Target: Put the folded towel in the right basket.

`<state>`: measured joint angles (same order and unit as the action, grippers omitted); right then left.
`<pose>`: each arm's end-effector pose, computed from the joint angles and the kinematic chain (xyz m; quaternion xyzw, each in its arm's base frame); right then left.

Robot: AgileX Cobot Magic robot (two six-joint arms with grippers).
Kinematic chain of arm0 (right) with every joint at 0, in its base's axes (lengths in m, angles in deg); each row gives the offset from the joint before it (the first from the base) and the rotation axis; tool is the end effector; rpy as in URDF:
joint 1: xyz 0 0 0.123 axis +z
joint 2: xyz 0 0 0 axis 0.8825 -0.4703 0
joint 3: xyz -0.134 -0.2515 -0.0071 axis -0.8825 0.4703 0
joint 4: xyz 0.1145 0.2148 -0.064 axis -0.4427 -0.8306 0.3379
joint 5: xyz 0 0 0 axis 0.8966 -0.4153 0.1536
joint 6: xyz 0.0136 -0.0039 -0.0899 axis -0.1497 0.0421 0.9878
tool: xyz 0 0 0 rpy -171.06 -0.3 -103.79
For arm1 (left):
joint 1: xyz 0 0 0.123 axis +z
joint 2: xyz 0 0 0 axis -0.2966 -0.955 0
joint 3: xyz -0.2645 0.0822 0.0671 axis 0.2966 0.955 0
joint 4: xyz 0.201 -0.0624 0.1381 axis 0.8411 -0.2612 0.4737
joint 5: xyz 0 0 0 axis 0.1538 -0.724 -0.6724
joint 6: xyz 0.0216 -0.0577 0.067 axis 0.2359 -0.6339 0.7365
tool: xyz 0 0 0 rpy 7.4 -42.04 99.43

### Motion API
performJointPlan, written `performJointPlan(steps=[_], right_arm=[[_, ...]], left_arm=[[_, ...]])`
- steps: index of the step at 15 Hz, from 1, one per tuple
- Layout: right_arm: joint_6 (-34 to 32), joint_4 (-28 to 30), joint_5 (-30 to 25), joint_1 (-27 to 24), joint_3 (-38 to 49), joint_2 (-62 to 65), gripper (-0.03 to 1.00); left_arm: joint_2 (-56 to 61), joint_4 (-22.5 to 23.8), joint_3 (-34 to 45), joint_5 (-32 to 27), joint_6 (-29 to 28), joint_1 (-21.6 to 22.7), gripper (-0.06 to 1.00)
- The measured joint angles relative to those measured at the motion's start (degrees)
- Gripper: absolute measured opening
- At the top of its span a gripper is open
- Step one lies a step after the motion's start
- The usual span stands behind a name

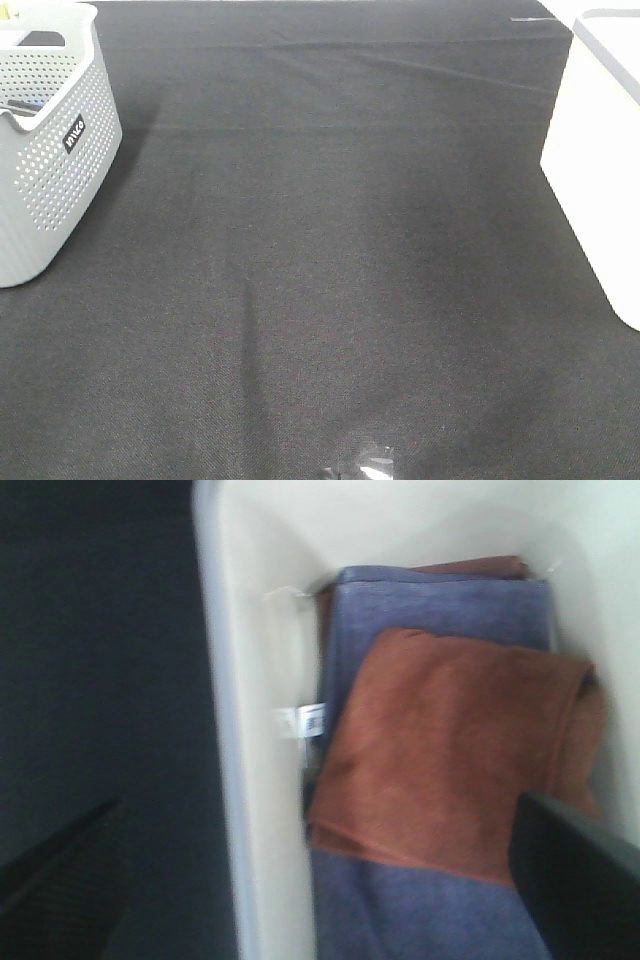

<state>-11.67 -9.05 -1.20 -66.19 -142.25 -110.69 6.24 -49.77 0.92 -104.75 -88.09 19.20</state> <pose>0.3821 -0.0289 0.3878 0.0412 0.9603 -0.0115 0.2756 -0.0046 -0.0001 0.2757 -0.0145 0.8508 0.0090 0.5252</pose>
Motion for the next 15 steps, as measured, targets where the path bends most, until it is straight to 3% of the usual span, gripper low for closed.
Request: performJointPlan(steps=[4, 7, 10, 15], right_arm=[[-3.21, 3.72, 0.57, 5.73, 18.11, 17.25, 0.97], [-5.9, 3.72, 6.7, 9.0, 35.92, 35.35, 0.97], [-6.25, 3.67, 10.14, 9.0, 52.94, 56.26, 0.97], [-5.84, 3.67, 9.57, 9.0, 66.06, 76.15, 0.97]], left_arm=[[0.0, 0.0, 0.0, 0.0, 0.0, 0.0, 0.99], [0.0, 0.0, 0.0, 0.0, 0.0, 0.0, 0.99], [0.0, 0.0, 0.0, 0.0, 0.0, 0.0, 0.99], [0.0, 0.0, 0.0, 0.0, 0.0, 0.0, 0.99]])
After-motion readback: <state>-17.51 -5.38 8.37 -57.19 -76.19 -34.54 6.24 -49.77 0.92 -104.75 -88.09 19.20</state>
